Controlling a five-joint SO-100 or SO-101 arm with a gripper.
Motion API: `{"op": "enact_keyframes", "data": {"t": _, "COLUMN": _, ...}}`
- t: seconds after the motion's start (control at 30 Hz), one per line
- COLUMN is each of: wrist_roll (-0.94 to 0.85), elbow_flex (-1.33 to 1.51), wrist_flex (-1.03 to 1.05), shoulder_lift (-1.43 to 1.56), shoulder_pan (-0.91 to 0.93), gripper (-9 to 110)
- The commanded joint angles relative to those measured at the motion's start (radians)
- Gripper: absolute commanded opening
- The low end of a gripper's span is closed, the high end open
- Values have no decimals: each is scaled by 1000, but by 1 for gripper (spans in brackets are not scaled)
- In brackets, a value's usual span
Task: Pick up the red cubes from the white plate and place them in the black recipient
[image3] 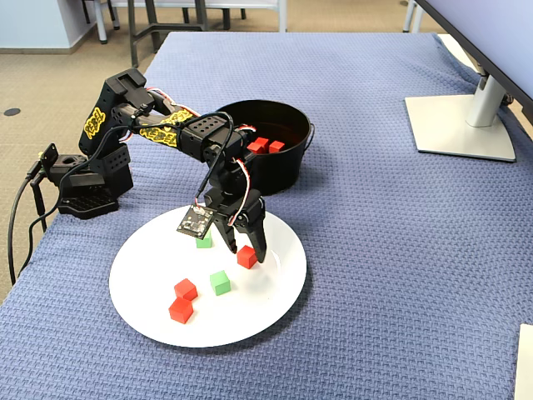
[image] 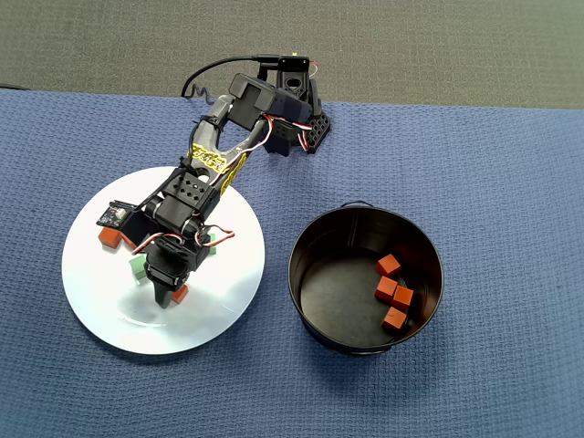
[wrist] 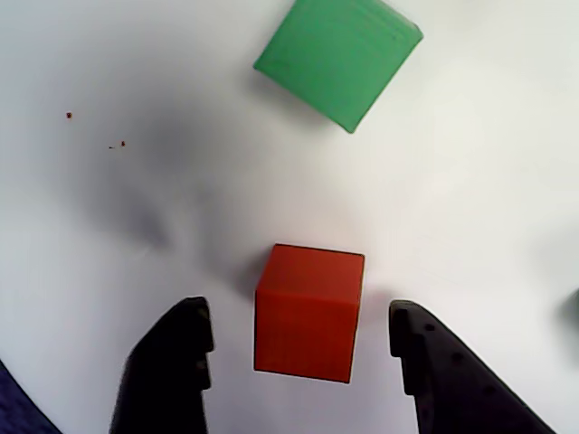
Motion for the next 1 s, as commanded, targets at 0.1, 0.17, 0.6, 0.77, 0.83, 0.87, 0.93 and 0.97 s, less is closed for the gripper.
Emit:
{"op": "enact_keyframes", "data": {"t": 0.1, "wrist_roll": 0, "elbow_flex": -55, "wrist_flex": -21, "shoulder_lift": 25, "shoulder_pan": 25, "gripper": 0}}
{"op": "enact_keyframes", "data": {"t": 0.17, "wrist_roll": 2, "elbow_flex": -49, "wrist_flex": -21, "shoulder_lift": 41, "shoulder_pan": 26, "gripper": 0}}
{"op": "enact_keyframes", "data": {"t": 0.6, "wrist_roll": 74, "elbow_flex": 215, "wrist_flex": -6, "shoulder_lift": 673, "shoulder_pan": 14, "gripper": 0}}
{"op": "enact_keyframes", "data": {"t": 0.77, "wrist_roll": 66, "elbow_flex": 319, "wrist_flex": 52, "shoulder_lift": 897, "shoulder_pan": -179, "gripper": 0}}
{"op": "enact_keyframes", "data": {"t": 0.83, "wrist_roll": 58, "elbow_flex": 336, "wrist_flex": 74, "shoulder_lift": 928, "shoulder_pan": -288, "gripper": 0}}
{"op": "enact_keyframes", "data": {"t": 0.87, "wrist_roll": 63, "elbow_flex": 334, "wrist_flex": 87, "shoulder_lift": 933, "shoulder_pan": -341, "gripper": 0}}
{"op": "enact_keyframes", "data": {"t": 0.93, "wrist_roll": 64, "elbow_flex": 353, "wrist_flex": 94, "shoulder_lift": 940, "shoulder_pan": -442, "gripper": 0}}
{"op": "enact_keyframes", "data": {"t": 0.97, "wrist_roll": 66, "elbow_flex": 368, "wrist_flex": 92, "shoulder_lift": 942, "shoulder_pan": -486, "gripper": 0}}
